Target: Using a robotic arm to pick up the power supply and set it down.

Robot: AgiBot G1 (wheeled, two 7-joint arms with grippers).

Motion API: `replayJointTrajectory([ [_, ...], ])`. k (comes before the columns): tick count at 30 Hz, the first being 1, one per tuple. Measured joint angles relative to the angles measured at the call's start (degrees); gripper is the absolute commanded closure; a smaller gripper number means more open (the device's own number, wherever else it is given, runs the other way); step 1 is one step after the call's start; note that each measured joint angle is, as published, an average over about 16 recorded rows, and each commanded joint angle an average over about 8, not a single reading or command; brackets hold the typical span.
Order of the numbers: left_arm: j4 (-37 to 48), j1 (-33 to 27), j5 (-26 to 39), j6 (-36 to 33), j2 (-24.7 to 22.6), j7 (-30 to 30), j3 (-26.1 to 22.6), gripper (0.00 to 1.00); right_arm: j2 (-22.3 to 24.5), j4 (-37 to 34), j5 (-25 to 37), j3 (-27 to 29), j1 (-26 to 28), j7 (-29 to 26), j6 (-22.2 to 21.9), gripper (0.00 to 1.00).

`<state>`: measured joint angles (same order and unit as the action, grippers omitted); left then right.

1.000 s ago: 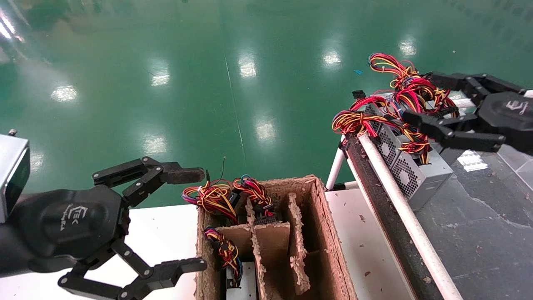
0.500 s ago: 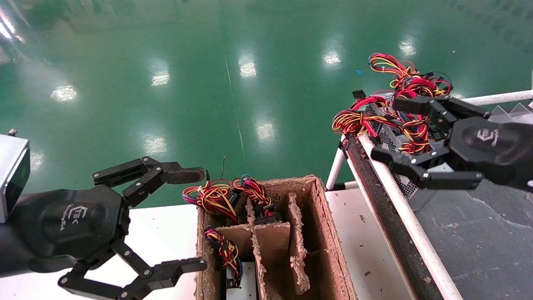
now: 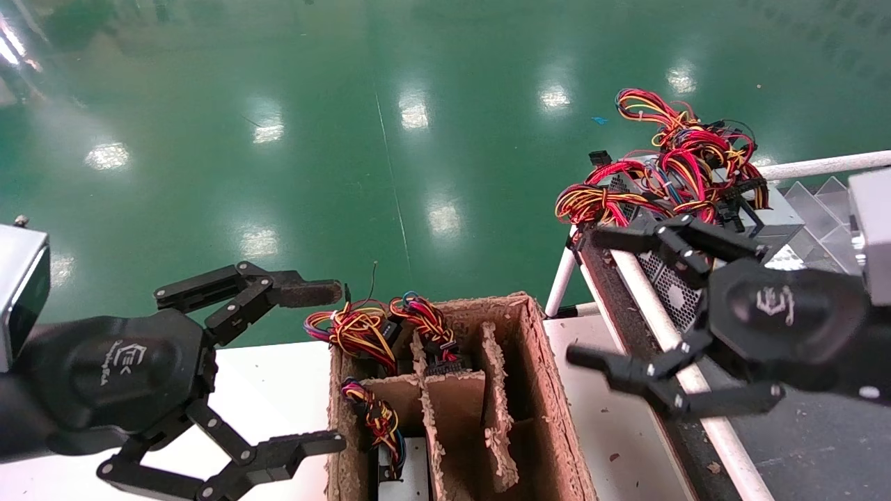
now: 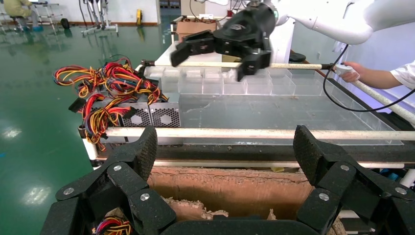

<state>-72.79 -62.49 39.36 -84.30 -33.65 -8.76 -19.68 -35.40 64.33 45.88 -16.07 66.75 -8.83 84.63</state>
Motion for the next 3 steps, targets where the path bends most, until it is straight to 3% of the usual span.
replayJointTrajectory([
  [3, 0.0, 0.0, 0.0, 0.0, 0.0, 0.0, 0.0, 0.0, 0.05, 1.21, -0.53, 0.01, -0.68, -0.25, 0.14, 0.0],
])
